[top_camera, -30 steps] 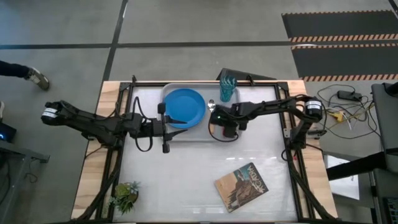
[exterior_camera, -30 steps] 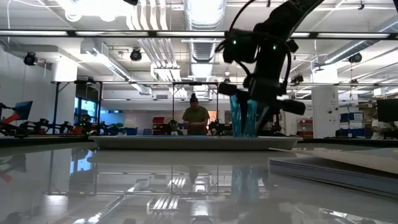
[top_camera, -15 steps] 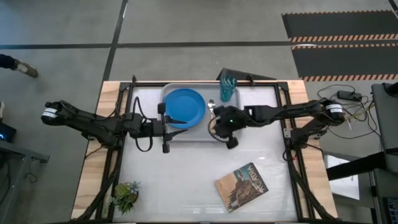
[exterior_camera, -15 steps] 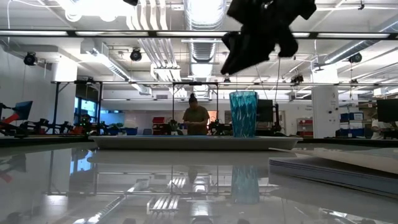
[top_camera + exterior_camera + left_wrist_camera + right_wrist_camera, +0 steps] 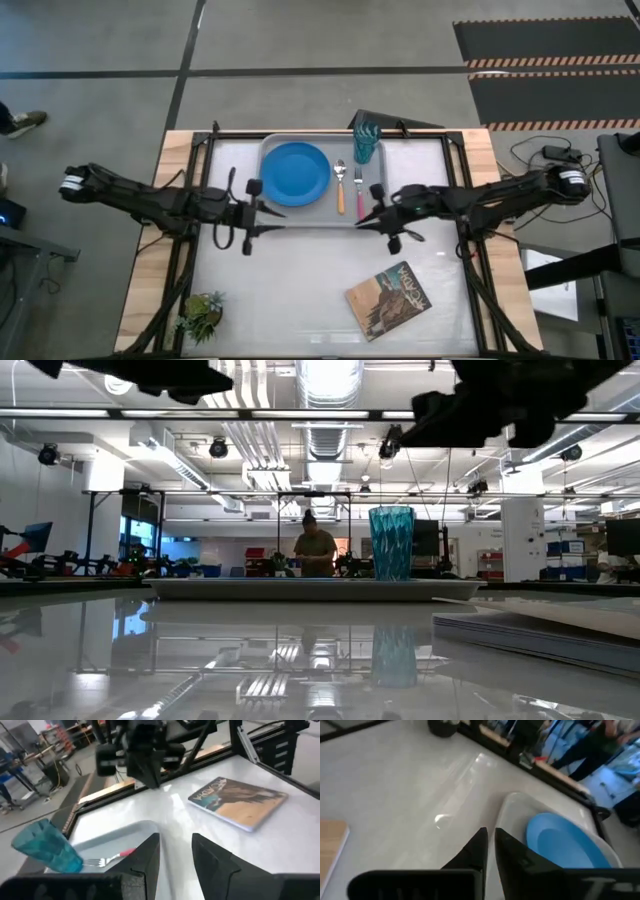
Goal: Pick and place plate/cup/fork/spoon on tray
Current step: Return to Home Position
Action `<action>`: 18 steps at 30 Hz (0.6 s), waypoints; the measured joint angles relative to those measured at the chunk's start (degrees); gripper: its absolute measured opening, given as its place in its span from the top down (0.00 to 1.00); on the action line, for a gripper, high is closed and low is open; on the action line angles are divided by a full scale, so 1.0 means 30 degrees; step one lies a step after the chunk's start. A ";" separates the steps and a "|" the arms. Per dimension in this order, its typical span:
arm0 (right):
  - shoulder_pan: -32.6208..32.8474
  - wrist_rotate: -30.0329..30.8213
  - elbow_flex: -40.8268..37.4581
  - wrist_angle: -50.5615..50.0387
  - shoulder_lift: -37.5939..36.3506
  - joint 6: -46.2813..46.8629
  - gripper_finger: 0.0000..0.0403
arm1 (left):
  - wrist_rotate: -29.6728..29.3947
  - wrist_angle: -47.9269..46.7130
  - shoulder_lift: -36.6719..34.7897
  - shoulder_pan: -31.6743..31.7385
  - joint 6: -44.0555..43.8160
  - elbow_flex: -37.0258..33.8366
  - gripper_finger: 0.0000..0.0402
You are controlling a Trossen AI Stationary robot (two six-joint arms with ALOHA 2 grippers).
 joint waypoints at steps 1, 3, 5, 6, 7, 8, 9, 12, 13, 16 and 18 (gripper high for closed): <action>-0.0014 0.0011 -0.0476 0.0213 -0.0593 0.0042 0.95 | 0.0065 0.0135 -0.0492 0.0000 -0.0024 -0.0466 0.77; -0.0042 -0.0001 -0.1303 0.0507 -0.1829 0.0056 0.96 | 0.0094 0.0358 -0.1458 0.0015 -0.0186 -0.1404 0.79; -0.0042 -0.0004 -0.2042 0.0589 -0.3073 0.0045 0.97 | 0.0101 0.1184 -0.2486 0.0029 -0.0186 -0.2305 0.83; -0.0042 -0.0001 -0.2351 0.0632 -0.3701 0.0049 0.98 | 0.0152 0.1438 -0.3052 0.0029 -0.0186 -0.2744 0.86; -0.0057 -0.0002 -0.2651 0.0647 -0.4331 0.0080 0.98 | 0.0267 0.1819 -0.3601 0.0029 -0.0186 -0.3184 0.89; -0.0112 -0.0011 -0.2927 0.0634 -0.4969 0.0143 0.98 | 0.0316 0.2167 -0.4146 0.0029 -0.0186 -0.3612 0.92; -0.0145 0.0003 -0.3194 0.0630 -0.5571 0.0202 0.98 | 0.0325 0.2308 -0.4717 0.0030 -0.0189 -0.4041 0.96; -0.0223 0.0008 -0.3994 0.0612 -0.7333 0.0215 0.98 | 0.0334 0.2724 -0.6327 0.0044 -0.0479 -0.5229 0.99; -0.0254 0.0007 -0.4237 0.0596 -0.7852 0.0271 0.98 | 0.0334 0.2831 -0.6887 0.0044 -0.0590 -0.5604 0.99; -0.0254 0.0012 -0.5068 0.0622 -0.9530 0.0460 0.98 | 0.0334 0.3446 -0.8342 0.0044 -0.0703 -0.6704 1.00; -0.0254 0.0038 -0.5631 0.0608 -1.0631 0.0611 0.98 | 0.0334 0.3483 -0.9317 0.0044 -0.0703 -0.7357 1.00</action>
